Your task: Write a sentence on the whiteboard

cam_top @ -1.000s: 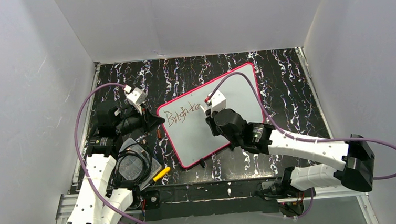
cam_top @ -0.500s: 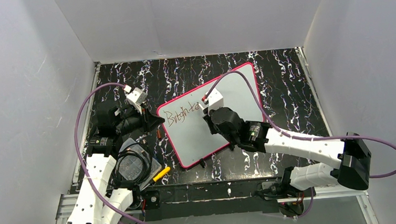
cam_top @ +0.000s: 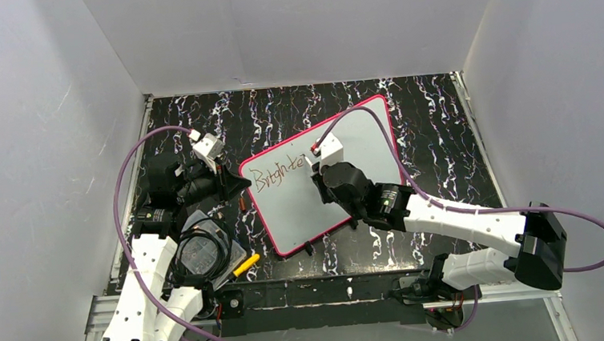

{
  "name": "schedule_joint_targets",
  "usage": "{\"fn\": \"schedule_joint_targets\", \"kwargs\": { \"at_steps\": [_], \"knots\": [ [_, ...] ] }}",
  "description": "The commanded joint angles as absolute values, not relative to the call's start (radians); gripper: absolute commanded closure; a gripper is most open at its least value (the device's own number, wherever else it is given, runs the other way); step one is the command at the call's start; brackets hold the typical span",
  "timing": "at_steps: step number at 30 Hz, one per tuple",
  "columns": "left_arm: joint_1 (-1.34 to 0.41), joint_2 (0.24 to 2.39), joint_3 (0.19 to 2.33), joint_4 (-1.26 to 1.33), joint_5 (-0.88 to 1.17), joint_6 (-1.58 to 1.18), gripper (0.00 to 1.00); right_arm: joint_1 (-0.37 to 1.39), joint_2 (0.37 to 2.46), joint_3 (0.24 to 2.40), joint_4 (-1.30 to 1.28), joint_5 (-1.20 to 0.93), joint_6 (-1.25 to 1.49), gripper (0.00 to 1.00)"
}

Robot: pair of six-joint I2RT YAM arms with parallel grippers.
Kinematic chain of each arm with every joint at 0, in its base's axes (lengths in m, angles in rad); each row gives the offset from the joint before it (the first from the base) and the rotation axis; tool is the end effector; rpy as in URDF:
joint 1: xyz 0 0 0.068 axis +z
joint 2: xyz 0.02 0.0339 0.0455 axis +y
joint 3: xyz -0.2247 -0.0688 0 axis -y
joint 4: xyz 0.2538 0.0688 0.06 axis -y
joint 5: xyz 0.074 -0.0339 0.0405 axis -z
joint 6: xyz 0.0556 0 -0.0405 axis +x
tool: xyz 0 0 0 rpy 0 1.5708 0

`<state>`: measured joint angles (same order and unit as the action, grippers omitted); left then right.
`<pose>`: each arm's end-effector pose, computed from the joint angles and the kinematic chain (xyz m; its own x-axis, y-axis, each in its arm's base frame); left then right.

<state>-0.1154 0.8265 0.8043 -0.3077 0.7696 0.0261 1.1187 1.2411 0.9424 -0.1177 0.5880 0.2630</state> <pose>0.2246 -0.0650 0.2962 -0.3025 0.0539 -0.9516 0.7448 0.6364 -0.2007 0.1664 0.2721 0.2601 -0.3076 -0.1382 -0.9414 -0.4628 0.8862 0.0211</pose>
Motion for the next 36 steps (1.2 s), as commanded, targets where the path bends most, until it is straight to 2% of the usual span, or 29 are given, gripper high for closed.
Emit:
{"fn": "schedule_joint_targets", "kwargs": {
  "at_steps": [1,10,36],
  "knots": [
    [-0.124,0.812,0.791,-0.35,0.756,0.108,1.0,1.106,1.222,0.914,-0.159,0.572,0.304,0.99],
    [-0.124,0.811,0.792,-0.35,0.756,0.107,1.0,1.106,1.202,0.873,-0.159,0.539,0.334,0.99],
    [-0.124,0.818,0.792,-0.35,0.755,0.109,1.0,1.104,1.252,0.986,-0.101,0.618,0.242,0.99]
  ]
}}
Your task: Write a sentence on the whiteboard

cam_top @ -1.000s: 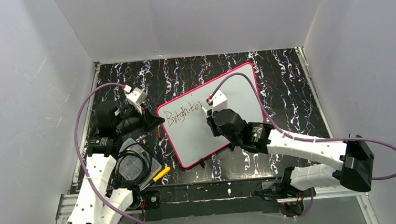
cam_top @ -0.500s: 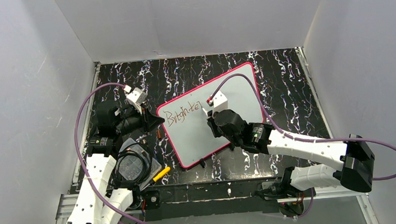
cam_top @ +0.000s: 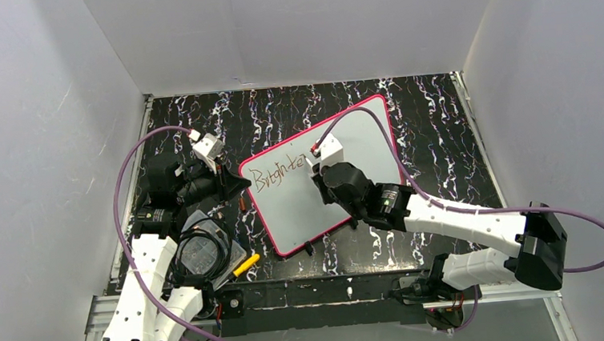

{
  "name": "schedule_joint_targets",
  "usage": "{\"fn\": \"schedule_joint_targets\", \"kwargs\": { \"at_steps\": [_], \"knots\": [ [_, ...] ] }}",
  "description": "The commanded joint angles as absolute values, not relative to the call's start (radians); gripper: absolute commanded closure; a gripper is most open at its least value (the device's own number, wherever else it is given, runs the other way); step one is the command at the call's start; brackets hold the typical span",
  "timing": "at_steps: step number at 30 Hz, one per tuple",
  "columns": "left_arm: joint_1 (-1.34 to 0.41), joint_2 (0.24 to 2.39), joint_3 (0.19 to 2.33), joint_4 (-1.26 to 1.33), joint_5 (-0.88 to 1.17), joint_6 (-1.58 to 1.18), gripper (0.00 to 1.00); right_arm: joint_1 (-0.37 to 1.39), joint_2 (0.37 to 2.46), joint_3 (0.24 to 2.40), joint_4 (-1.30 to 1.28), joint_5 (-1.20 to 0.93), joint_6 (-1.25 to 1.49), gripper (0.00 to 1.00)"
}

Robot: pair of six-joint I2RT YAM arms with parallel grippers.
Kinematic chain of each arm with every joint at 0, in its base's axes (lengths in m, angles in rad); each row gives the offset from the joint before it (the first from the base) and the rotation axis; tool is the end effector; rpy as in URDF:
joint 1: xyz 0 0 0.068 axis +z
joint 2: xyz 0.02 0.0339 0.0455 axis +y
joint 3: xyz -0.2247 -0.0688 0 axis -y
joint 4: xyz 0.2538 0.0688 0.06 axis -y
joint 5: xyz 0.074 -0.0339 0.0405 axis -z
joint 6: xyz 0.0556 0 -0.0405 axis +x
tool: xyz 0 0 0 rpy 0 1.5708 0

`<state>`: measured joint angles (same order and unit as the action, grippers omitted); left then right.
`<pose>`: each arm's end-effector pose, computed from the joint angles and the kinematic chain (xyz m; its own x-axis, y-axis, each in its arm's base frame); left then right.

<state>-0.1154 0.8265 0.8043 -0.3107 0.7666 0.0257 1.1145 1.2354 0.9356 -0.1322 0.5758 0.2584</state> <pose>0.2247 -0.0649 0.2959 -0.3056 0.0541 -0.9506 0.7423 0.6388 -0.2023 0.1663 0.2701 0.2575 -0.3151 -0.1555 -0.9362 -0.4702 0.8825 0.0116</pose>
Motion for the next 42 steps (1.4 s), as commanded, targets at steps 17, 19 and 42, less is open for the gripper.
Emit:
{"fn": "schedule_joint_targets", "kwargs": {
  "at_steps": [17,19,42],
  "knots": [
    [-0.124,0.814,0.788,-0.35,0.749,0.108,1.0,1.066,1.241,0.951,-0.109,0.615,0.282,0.99],
    [-0.124,0.816,0.788,-0.35,0.747,0.108,1.0,1.065,1.245,0.95,-0.105,0.606,0.282,0.99],
    [-0.125,0.814,0.787,-0.353,0.715,0.114,1.0,0.985,1.057,0.876,-0.135,0.471,0.205,0.99]
  ]
}}
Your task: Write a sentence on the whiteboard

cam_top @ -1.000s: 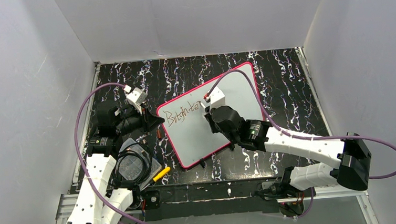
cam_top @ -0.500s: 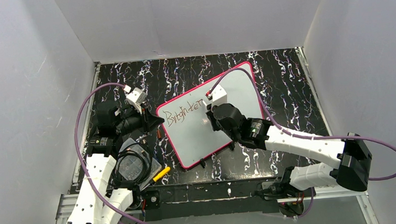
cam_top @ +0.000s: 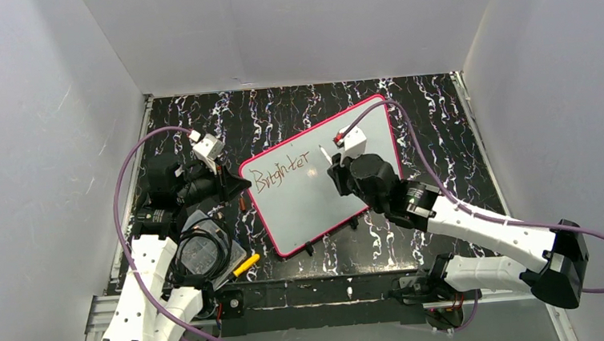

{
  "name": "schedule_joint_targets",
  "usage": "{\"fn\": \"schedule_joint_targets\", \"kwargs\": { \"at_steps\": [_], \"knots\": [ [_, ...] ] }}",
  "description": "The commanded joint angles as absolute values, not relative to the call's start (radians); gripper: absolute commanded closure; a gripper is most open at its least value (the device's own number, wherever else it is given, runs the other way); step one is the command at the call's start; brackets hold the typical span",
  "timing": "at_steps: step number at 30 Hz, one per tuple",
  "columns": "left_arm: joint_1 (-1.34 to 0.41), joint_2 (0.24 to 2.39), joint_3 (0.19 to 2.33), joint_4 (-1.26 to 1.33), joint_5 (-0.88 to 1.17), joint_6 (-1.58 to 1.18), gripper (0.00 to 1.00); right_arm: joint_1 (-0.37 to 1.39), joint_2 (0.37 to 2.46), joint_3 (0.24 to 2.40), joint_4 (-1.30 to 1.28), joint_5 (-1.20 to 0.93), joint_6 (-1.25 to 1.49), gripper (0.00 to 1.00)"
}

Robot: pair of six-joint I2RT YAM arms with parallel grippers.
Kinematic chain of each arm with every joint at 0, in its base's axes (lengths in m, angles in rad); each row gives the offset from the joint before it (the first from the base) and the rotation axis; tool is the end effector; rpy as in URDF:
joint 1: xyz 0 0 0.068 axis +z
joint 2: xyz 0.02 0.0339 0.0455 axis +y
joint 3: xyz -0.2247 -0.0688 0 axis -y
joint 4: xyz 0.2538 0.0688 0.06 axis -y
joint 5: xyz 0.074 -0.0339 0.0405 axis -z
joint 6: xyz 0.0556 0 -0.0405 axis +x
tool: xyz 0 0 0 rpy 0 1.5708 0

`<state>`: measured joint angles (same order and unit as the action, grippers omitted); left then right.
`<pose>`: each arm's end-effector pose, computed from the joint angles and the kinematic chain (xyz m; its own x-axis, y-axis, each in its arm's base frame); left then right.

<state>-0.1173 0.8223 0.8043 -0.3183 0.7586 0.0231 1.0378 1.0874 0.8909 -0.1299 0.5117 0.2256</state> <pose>0.2238 -0.0649 0.2958 -0.3108 0.0535 -0.9490 0.7372 0.6438 -0.2051 0.1719 0.2378 0.2825 -0.2741 -0.0807 -0.9583 -0.4658 0.8829 0.0589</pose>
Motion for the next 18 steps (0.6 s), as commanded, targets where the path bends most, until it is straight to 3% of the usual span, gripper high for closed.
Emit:
{"fn": "schedule_joint_targets", "kwargs": {
  "at_steps": [1,18],
  "knots": [
    [-0.124,0.813,0.787,-0.353,0.715,0.113,1.0,0.969,1.054,0.871,-0.133,0.448,0.204,0.99],
    [-0.124,0.813,0.788,-0.352,0.721,0.114,1.0,0.922,1.118,0.884,-0.106,0.357,0.196,0.99]
  ]
}}
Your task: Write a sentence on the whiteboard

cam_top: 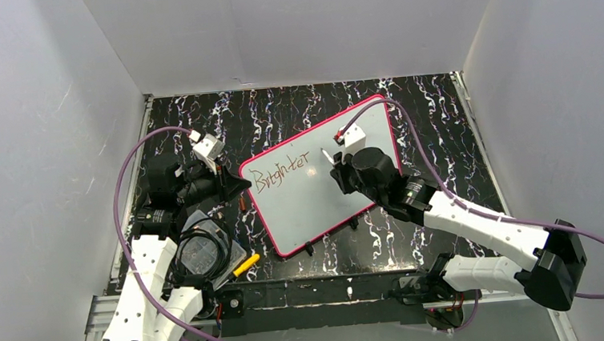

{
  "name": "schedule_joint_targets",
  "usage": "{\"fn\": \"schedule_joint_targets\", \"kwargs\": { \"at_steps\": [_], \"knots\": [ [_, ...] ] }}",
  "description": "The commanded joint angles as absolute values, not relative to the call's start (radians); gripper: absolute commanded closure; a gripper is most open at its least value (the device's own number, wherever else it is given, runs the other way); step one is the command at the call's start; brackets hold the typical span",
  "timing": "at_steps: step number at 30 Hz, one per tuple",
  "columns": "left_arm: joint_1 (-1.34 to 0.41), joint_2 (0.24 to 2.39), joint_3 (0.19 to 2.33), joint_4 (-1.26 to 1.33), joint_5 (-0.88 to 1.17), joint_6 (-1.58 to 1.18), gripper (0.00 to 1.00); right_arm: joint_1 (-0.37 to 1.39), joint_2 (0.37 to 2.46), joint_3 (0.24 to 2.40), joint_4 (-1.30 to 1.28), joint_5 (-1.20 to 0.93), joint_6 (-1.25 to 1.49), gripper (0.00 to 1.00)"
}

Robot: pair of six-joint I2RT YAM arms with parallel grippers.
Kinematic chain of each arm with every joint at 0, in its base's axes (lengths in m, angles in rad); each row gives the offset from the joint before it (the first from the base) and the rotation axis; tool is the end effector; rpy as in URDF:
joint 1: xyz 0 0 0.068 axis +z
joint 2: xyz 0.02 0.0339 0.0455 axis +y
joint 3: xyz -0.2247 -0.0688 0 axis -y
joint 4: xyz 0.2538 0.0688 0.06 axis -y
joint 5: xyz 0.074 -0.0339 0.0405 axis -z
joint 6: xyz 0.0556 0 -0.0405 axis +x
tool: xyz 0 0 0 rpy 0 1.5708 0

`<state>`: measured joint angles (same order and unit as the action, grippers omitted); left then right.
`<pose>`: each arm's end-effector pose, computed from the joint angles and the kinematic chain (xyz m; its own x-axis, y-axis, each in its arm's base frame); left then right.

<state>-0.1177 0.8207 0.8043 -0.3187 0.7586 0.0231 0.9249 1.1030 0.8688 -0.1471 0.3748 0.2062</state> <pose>0.2235 -0.0649 0.2961 -0.3096 0.0535 -0.9493 0.7377 0.6434 -0.2044 0.1945 0.2243 0.2667 -0.3295 -0.1206 -0.9364 -0.4813 0.8747 0.0567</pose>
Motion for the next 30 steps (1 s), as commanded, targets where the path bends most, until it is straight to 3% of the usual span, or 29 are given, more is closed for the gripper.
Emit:
{"fn": "schedule_joint_targets", "kwargs": {
  "at_steps": [1,10,30],
  "knots": [
    [-0.124,0.813,0.788,-0.353,0.721,0.114,1.0,0.922,1.124,0.885,-0.106,0.36,0.196,0.99],
    [-0.124,0.813,0.788,-0.353,0.721,0.114,1.0,0.898,1.131,0.89,-0.138,0.427,0.225,0.99],
    [-0.124,0.811,0.788,-0.353,0.724,0.113,1.0,0.874,1.082,0.894,-0.09,0.336,0.187,0.99]
  ]
}}
